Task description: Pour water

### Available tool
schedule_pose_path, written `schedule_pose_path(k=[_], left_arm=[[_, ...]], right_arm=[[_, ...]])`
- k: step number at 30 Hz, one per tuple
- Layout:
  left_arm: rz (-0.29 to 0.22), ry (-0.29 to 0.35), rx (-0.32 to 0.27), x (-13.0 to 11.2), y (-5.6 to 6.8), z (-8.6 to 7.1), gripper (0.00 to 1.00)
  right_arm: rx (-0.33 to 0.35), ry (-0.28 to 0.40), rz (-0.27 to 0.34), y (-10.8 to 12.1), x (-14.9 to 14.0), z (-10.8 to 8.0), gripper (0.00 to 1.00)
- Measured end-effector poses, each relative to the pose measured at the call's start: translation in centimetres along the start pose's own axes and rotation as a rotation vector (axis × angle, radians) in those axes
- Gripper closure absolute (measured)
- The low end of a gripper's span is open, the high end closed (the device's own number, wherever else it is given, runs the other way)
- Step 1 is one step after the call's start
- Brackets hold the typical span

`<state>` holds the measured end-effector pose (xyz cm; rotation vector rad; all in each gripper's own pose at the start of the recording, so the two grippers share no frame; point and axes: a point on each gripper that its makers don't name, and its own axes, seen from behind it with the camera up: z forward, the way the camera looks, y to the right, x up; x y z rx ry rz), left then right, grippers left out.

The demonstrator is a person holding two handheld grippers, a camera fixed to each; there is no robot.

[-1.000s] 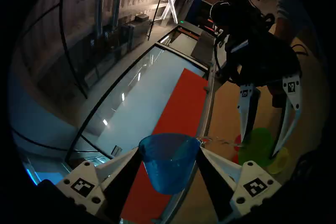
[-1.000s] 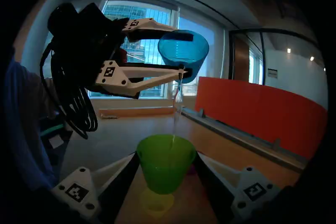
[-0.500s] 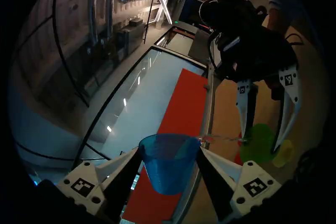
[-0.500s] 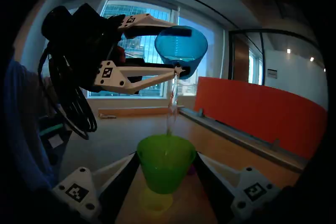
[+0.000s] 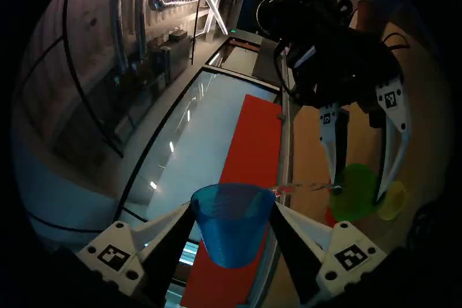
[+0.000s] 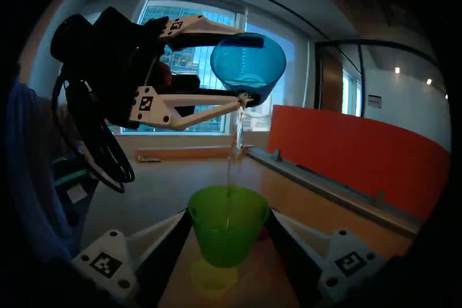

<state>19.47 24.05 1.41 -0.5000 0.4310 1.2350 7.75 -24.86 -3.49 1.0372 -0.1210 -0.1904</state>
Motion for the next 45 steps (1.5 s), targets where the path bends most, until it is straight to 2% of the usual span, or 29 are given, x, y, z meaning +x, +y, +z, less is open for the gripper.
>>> schedule_pose_path(k=[21, 45], left_arm=[[0.086, 0.005, 0.01, 0.44, -0.13, 0.0, 0.13], [0.218, 0.013, 0.022, 0.98, -0.32, 0.23, 0.13]], right_arm=[[-0.002, 0.004, -0.005, 0.05, 0.15, 0.01, 0.08], [-0.009, 0.014, -0.007, 0.3, 0.48, -0.11, 0.08]])
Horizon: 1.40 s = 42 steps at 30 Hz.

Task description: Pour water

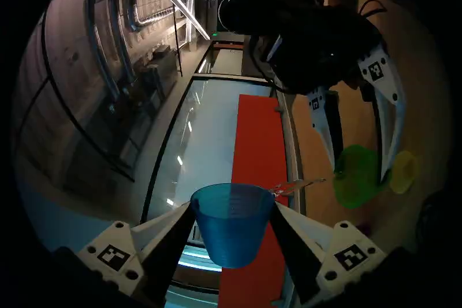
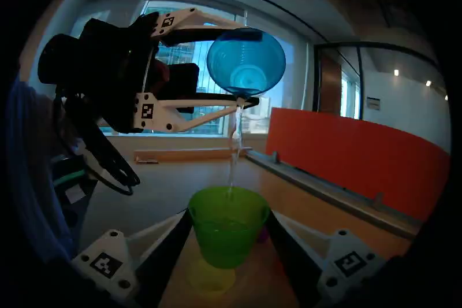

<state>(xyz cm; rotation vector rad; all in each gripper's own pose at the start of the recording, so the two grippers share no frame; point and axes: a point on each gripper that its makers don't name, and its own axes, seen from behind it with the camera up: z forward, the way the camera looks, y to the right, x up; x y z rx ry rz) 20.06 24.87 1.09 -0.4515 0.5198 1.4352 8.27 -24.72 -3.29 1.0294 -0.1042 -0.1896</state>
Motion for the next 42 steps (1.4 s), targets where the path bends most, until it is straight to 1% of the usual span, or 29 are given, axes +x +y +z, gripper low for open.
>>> schedule_pose_path(k=[9, 18, 27, 30, 33, 36, 39, 42], left_arm=[[0.043, 0.005, 0.001, 0.17, -0.52, 0.21, 0.13], [0.089, -0.002, 0.001, 0.2, -0.46, -0.04, 0.13], [0.155, -0.001, 0.008, 0.56, -0.37, -0.31, 0.13], [0.164, 0.0, 0.012, 0.75, -0.11, -0.47, 0.13], [0.166, 0.002, 0.012, 0.91, 0.11, -0.58, 0.13], [0.17, 0.002, 0.012, 0.88, 0.08, -0.51, 0.13], [0.159, -0.001, 0.013, 0.65, -0.09, -0.32, 0.13], [0.116, -0.009, 0.013, 0.25, -0.23, -0.13, 0.13]], right_arm=[[-0.002, 0.002, 0.0, -0.07, 0.05, 0.09, 0.08], [-0.005, 0.004, -0.002, -0.05, 0.17, 0.07, 0.08], [-0.009, 0.008, -0.001, 0.1, 0.23, 0.28, 0.08], [-0.01, 0.009, 0.0, 0.12, 0.27, 0.32, 0.08], [-0.011, 0.011, 0.002, 0.15, 0.33, 0.36, 0.08], [-0.011, 0.012, 0.003, 0.13, 0.37, 0.4, 0.08], [-0.01, 0.013, 0.002, 0.08, 0.4, 0.38, 0.08], [-0.012, 0.013, 0.001, 0.04, 0.43, 0.37, 0.08]])
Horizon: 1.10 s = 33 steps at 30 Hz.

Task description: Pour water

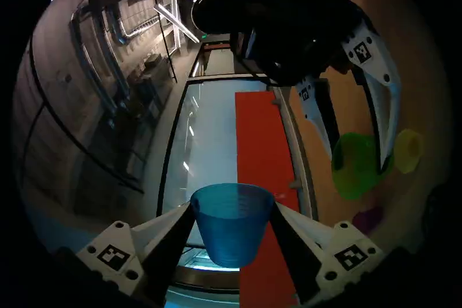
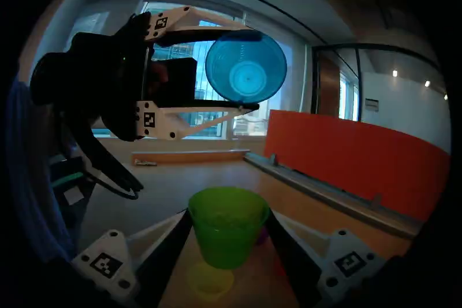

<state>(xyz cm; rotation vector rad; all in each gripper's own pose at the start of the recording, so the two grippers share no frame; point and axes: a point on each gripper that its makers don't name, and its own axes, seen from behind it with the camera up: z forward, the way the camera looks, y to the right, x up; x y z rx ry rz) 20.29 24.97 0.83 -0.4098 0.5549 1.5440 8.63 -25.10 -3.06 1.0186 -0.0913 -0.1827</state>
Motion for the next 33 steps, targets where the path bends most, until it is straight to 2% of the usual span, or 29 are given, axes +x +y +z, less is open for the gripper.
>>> schedule_pose_path(k=[12, 27, 33], left_arm=[[-0.264, -0.006, 0.023, -0.7, -1.1, 0.2, 0.13], [-0.588, 0.009, 0.027, -1.5, -1.3, -0.3, 0.13], [-0.702, 0.003, 0.014, -1.8, -1.0, -0.7, 0.13]], right_arm=[[-0.005, 0.005, 0.002, 0.1, 0.0, 0.0, 0.08], [-0.017, 0.016, 0.004, 0.3, 0.4, -0.1, 0.08], [-0.018, 0.025, 0.007, 0.3, 0.7, -0.1, 0.08]])
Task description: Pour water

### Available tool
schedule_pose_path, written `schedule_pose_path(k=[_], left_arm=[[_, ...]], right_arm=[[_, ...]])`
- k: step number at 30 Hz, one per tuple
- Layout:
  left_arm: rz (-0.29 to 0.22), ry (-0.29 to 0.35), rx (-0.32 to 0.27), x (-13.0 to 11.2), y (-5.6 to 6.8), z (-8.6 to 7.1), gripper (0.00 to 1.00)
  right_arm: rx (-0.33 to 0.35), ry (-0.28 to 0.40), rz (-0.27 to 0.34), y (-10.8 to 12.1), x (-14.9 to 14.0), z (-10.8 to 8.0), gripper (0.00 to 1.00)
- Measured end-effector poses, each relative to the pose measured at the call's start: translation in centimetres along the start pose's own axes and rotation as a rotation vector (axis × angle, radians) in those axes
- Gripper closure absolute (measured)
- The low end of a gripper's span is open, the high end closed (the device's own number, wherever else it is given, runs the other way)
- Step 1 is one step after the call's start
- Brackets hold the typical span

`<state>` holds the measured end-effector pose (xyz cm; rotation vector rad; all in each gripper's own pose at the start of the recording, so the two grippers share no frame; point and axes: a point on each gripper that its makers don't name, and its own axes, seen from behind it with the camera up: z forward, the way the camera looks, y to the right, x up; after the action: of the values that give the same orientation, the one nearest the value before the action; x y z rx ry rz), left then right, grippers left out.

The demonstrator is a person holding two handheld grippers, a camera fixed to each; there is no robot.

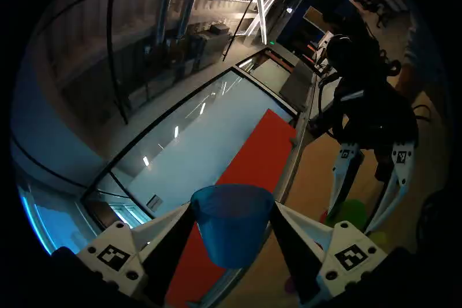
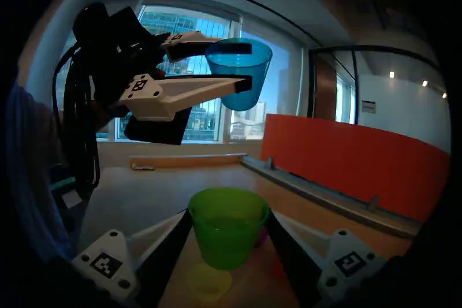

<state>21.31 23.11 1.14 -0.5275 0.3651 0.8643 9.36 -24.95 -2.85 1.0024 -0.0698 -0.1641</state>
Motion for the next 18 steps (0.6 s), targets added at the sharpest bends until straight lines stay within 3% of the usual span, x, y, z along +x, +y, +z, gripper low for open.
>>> schedule_pose_path(k=[6, 18], left_arm=[[-0.123, -0.014, -0.001, -0.5, -0.2, 0.1, 0.13], [-0.444, -0.026, -0.023, -1.5, -0.9, 0.2, 0.13]], right_arm=[[-0.002, 0.011, -0.001, -0.1, 0.4, 0.0, 0.08], [-0.007, 0.023, 0.002, 0.0, 0.5, -0.2, 0.08]])
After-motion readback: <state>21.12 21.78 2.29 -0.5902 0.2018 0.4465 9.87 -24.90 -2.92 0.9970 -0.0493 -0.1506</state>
